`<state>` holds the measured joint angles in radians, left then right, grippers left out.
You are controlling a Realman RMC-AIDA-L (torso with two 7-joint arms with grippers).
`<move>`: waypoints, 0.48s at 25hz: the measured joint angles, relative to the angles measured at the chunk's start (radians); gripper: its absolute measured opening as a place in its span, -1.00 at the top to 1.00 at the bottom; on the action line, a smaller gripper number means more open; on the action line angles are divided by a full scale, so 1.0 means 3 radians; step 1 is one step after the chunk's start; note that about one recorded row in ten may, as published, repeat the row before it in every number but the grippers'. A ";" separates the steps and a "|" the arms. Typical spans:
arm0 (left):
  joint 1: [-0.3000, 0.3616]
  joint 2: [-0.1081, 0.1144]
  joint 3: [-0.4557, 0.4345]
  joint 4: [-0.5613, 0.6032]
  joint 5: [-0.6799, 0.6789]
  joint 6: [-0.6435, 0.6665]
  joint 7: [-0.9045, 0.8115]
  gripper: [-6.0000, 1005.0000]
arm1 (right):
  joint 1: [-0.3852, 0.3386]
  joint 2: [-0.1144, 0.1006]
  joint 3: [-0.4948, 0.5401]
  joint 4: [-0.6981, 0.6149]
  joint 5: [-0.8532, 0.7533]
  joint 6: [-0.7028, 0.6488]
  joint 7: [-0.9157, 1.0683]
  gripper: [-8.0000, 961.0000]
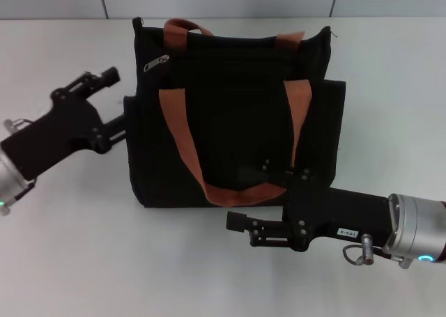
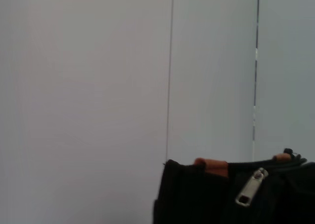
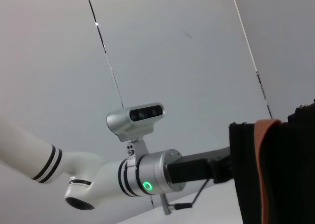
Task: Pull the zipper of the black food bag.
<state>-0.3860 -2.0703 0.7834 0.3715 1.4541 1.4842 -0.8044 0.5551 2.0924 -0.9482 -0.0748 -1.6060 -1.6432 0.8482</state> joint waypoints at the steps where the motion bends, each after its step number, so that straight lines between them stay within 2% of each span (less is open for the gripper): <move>1: -0.0019 -0.0003 0.0048 0.0000 -0.0001 -0.0017 0.0004 -0.51 | 0.0003 0.0000 -0.0006 0.0010 0.0000 -0.0016 0.0000 -0.74; 2: -0.0064 -0.0004 0.0156 0.0004 -0.0001 -0.0062 0.0008 -0.51 | 0.0003 0.0000 -0.0006 0.0010 0.0000 -0.0016 0.0000 -0.74; 4: -0.0123 -0.0016 0.0185 -0.0008 -0.0018 -0.0146 0.0010 -0.51 | 0.0005 0.0000 -0.0015 0.0049 0.0000 -0.0022 0.0000 -0.74; 12: -0.0206 -0.0028 0.0129 -0.0086 -0.0285 -0.0178 0.0012 -0.51 | -0.0014 0.0000 0.0000 0.0129 0.0000 -0.0025 0.0000 -0.74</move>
<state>-0.4477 -2.0787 0.8221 0.3458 1.3685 1.4308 -0.8008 0.5509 2.0924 -0.9481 -0.0360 -1.6060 -1.6506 0.8482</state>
